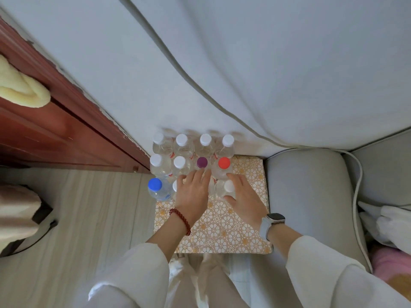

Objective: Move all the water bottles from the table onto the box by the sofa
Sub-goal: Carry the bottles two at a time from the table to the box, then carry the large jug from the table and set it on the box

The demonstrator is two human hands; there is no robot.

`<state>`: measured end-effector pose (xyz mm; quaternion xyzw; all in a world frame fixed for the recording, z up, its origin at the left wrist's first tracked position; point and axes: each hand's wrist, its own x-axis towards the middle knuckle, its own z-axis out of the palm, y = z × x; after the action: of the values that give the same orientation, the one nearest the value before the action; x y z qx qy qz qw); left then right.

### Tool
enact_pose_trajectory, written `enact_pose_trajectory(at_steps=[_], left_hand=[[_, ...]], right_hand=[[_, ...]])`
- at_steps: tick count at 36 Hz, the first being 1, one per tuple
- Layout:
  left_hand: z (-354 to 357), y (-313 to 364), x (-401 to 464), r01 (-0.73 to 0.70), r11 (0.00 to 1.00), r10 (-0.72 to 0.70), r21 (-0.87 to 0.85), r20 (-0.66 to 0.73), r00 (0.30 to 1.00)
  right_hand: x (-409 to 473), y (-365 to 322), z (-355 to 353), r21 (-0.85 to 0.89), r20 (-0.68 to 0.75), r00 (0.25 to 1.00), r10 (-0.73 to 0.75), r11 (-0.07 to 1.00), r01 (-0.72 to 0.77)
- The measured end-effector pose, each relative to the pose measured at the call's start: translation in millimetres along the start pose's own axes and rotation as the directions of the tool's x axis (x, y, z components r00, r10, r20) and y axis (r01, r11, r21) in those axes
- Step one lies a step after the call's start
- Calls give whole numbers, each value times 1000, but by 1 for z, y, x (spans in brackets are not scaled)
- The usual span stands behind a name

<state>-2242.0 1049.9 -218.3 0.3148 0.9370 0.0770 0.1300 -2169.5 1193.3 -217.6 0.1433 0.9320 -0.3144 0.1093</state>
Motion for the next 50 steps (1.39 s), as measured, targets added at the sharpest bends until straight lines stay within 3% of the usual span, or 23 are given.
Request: enact_pose_trajectory(at_steps=[4, 8, 14, 19, 24, 28, 31, 35, 40, 45, 50], left_hand=[[-15, 0, -11, 30, 999, -30, -31, -24, 999], [-45, -12, -31, 124, 981, -143, -153, -125, 982], [-101, -71, -112, 306, 902, -389, -305, -265, 882], [-139, -137, -248, 451, 822, -554, -348, -305, 774], [-147, -183, -454, 583, 670, -742, -459, -428, 515], [-128, -194, -630, 694, 461, -869, -553, -441, 226], [-100, -188, -752, 737, 245, -927, -630, -376, -14], [-52, -158, -880, 696, -6, -905, -718, -292, -310], [8, -101, -1007, 516, -320, -759, -795, -111, -642], [53, -62, -1124, 343, -508, -578, -790, 18, -816], [71, -47, -1260, 271, -584, -420, -765, -1, -908]], right_hand=[[-8, -18, -13, 41, -107, 994, 19, 999, -14], [-16, -56, -28, 6, -183, 977, -114, 993, 117], [-30, -158, -22, -10, 54, 962, -267, 963, 268], [-88, -272, 25, 35, 203, 879, -431, 901, 433], [-194, -389, 110, 99, 369, 692, -620, 767, 634], [-300, -474, 195, 180, 503, 499, -706, 650, 738], [-389, -525, 259, 236, 612, 321, -723, 554, 799], [-505, -568, 334, 297, 708, 52, -705, 364, 883], [-650, -600, 418, 382, 805, -258, -534, 134, 915], [-785, -618, 501, 516, 781, -494, -382, -51, 855], [-923, -648, 577, 638, 707, -657, -262, -165, 752]])
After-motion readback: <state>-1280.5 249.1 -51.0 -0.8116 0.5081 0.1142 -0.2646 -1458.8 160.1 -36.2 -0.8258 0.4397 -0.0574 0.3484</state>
